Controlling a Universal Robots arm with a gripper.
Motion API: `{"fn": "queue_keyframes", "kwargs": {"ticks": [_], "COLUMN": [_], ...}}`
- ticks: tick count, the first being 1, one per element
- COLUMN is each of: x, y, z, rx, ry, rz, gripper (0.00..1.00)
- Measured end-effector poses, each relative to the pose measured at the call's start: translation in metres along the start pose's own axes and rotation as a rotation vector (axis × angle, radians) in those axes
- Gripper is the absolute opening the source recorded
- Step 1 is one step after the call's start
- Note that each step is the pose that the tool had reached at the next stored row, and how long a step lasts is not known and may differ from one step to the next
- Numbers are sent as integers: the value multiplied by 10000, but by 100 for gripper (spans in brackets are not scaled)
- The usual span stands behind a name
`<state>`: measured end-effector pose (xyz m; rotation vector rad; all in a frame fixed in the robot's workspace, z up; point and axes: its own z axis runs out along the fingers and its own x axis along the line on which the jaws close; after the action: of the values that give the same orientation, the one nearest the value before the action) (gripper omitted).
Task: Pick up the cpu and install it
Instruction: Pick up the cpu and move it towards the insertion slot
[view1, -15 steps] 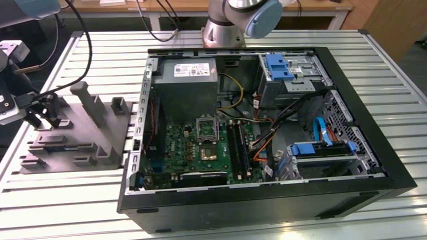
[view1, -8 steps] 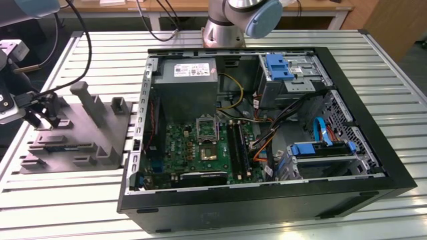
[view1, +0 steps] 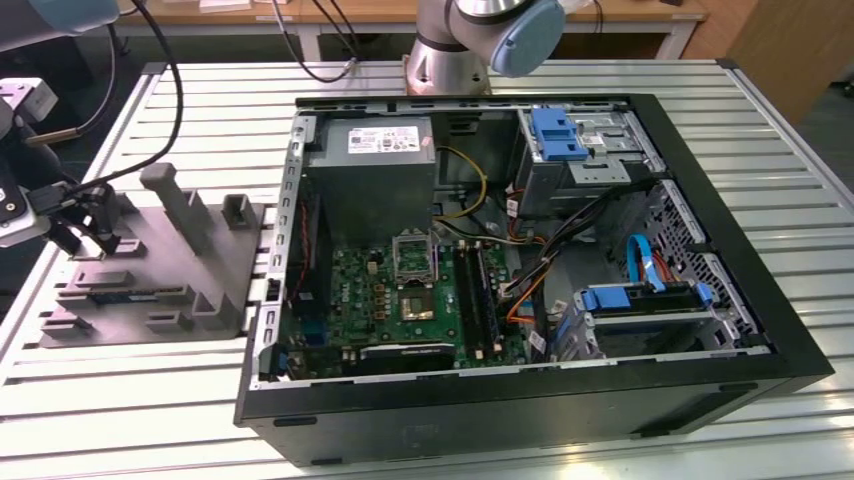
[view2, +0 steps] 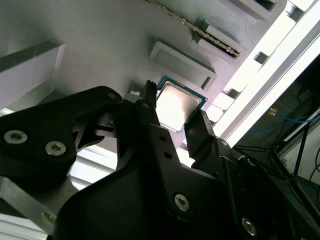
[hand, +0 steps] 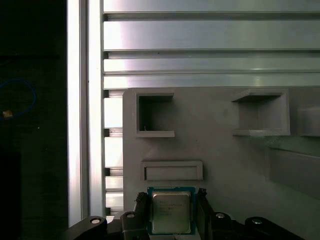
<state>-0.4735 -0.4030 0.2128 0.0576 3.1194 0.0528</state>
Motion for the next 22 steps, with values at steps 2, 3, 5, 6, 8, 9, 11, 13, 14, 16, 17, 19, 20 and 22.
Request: {"fn": "queue_keyframes", "kwargs": {"ticks": [2,3,5,6,8,9,11,13,14,16,17,19,20,22], "x": [0,0,0,0,0,0,0,-1,-1,-1,-1,-1,-1,-1], "y": [0,0,0,0,0,0,1,1,1,1,1,1,1,1], "z": [0,0,0,-1,-6,-11,-20,-23,-25,-28,-29,-34,-37,-43], "rx": [1,1,12,11,12,13,12,10,11,11,12,12,12,13], "ry": [0,0,-1,-1,-1,2,-1,-4,-2,-1,-1,0,0,1], "rz": [0,1,0,0,1,0,1,1,1,0,0,1,0,0], "gripper": [47,47,47,47,47,47,47,47,47,47,47,47,47,47]}}
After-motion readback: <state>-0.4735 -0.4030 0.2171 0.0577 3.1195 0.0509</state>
